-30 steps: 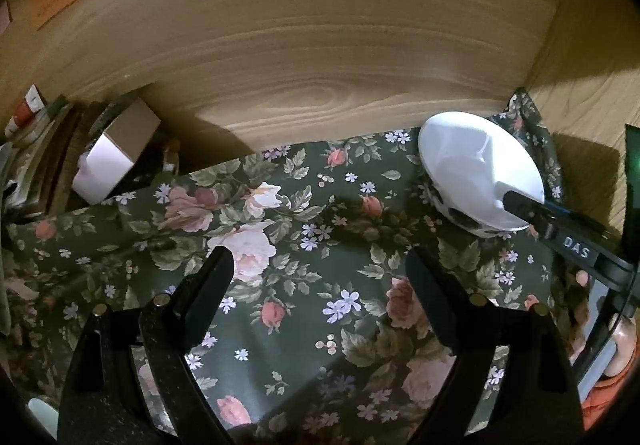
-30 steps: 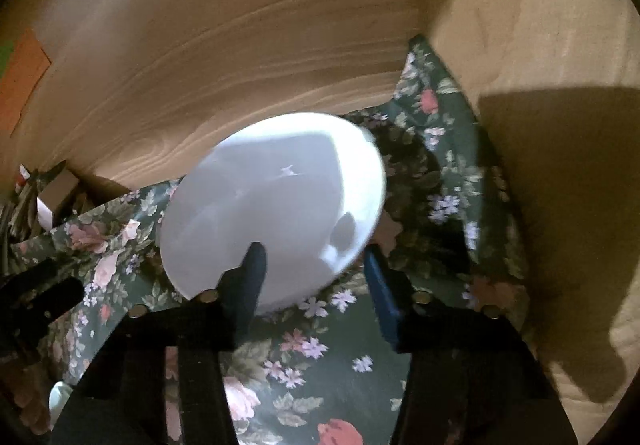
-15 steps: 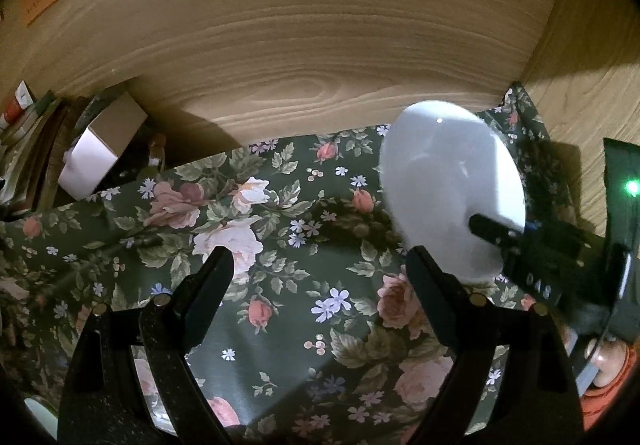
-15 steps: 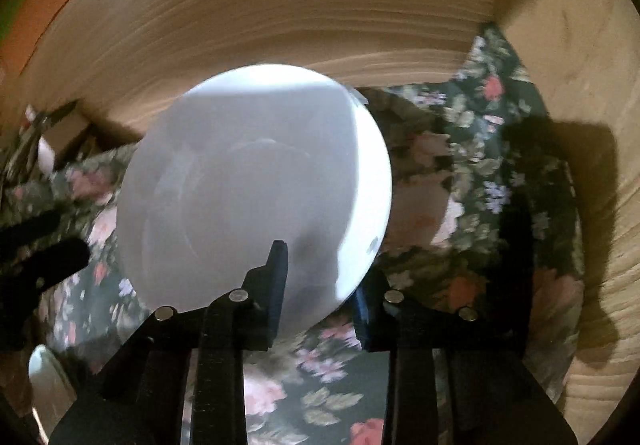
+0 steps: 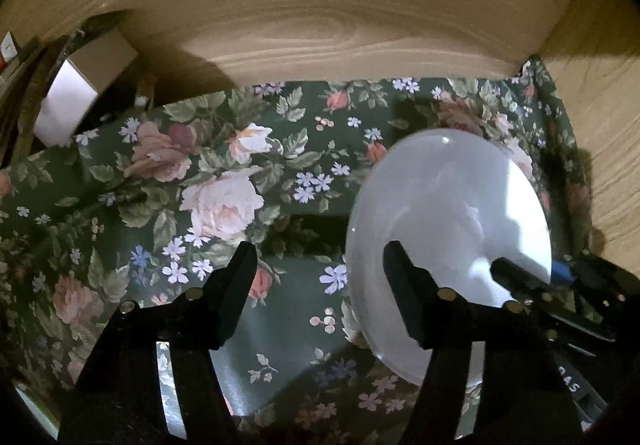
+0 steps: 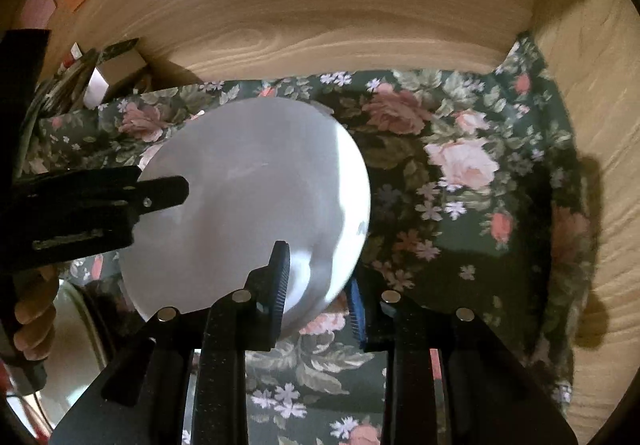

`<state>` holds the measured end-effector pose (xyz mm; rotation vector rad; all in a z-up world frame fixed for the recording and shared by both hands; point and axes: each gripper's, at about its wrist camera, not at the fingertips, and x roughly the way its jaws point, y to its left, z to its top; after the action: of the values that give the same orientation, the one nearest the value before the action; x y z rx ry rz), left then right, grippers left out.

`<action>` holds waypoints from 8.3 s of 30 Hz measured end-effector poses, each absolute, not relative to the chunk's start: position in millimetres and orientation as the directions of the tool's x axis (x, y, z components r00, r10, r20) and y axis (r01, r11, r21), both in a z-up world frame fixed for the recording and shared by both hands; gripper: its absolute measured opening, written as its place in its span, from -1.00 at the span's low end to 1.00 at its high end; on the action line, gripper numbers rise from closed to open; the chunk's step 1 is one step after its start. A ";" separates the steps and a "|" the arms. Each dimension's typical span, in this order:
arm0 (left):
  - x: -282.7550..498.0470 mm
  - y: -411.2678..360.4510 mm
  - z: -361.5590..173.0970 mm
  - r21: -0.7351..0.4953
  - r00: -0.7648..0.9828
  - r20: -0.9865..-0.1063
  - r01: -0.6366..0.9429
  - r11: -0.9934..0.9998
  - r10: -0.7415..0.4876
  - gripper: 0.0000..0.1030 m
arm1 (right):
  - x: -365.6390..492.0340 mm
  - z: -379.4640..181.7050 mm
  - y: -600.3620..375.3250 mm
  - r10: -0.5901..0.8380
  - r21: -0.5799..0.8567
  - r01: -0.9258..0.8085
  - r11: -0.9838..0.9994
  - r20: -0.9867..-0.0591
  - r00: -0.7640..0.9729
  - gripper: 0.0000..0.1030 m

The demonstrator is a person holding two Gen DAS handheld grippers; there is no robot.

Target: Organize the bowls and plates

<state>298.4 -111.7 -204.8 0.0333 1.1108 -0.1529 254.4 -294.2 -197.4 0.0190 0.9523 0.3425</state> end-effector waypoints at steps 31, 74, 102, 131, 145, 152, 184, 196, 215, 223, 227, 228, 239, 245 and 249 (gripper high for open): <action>297.4 -141.3 -216.8 -0.078 0.370 -0.916 0.214 0.974 -0.155 -0.61 | 247.2 -194.3 -309.3 0.405 0.342 -0.217 0.914 -0.749 0.525 -0.44; 155.0 -17.1 -148.4 -0.075 0.560 -0.823 0.059 0.995 -0.095 -0.61 | 151.7 -140.6 -196.0 0.543 0.314 -0.456 0.833 -0.622 0.565 -0.43; 77.9 102.6 -139.2 -0.090 0.619 -0.786 -0.109 0.990 -0.003 -0.61 | 107.7 -132.6 -84.4 0.633 0.277 -0.622 0.733 -0.613 0.473 -0.43; 46.2 160.6 -163.9 -0.115 0.597 -0.802 -0.172 0.978 0.011 -0.61 | 99.4 -159.0 -30.2 0.623 0.246 -0.683 0.688 -0.683 0.382 -0.38; 61.5 159.5 -161.3 -0.047 0.592 -0.803 -0.184 0.982 0.072 -0.61 | 99.8 -157.5 -37.9 0.642 0.265 -0.682 0.681 -0.664 0.383 -0.38; 66.8 161.0 -153.8 -0.015 0.599 -0.793 -0.194 0.981 0.106 -0.61 | 98.6 -159.2 -41.6 0.662 0.289 -0.685 0.668 -0.651 0.372 -0.38; 51.5 190.3 -173.2 -0.093 0.563 -0.825 -0.226 0.970 0.052 -0.31 | 107.0 -174.8 -34.6 0.629 0.288 -0.678 0.676 -0.705 0.328 -0.29; 54.2 188.8 -189.0 -0.164 0.562 -0.826 -0.183 0.969 -0.034 -0.30 | 120.1 -187.7 -14.6 0.611 0.305 -0.675 0.672 -0.744 0.271 -0.28; 52.5 179.9 -185.8 -0.160 0.583 -0.813 -0.225 0.961 0.001 -0.30 | 126.6 -191.2 -7.0 0.593 0.311 -0.634 0.708 -0.748 0.296 -0.28; 53.5 168.3 -172.6 -0.176 0.612 -0.791 -0.204 0.963 -0.015 -0.30 | 121.3 -173.4 -30.3 0.618 0.334 -0.616 0.714 -0.713 0.331 -0.28; 52.6 158.9 -162.1 -0.184 0.631 -0.775 -0.189 0.965 -0.024 -0.30 | 116.2 -160.5 -44.8 0.628 0.335 -0.610 0.718 -0.690 0.360 -0.28; 52.3 155.8 -158.9 -0.186 0.636 -0.771 -0.183 0.965 -0.028 -0.30 | 116.7 -159.2 -47.9 0.629 0.335 -0.609 0.719 -0.686 0.366 -0.28; 46.3 116.2 -136.5 -0.183 0.675 -0.736 -0.120 0.976 -0.055 -0.29 | 102.4 -143.5 -94.5 0.627 0.331 -0.578 0.746 -0.641 0.442 -0.28; 44.2 91.6 -132.2 -0.187 0.681 -0.728 -0.081 0.979 -0.083 -0.29 | 99.2 -139.9 -120.2 0.618 0.335 -0.551 0.764 -0.627 0.474 -0.28; 44.7 75.8 -130.8 -0.192 0.686 -0.720 -0.059 0.980 -0.100 -0.29 | 95.7 -136.7 -137.7 0.605 0.327 -0.536 0.778 -0.620 0.500 -0.28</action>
<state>44.7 75.8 -130.8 -0.2065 0.8157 -0.0236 95.7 -137.7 -136.7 0.0962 0.7874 0.6906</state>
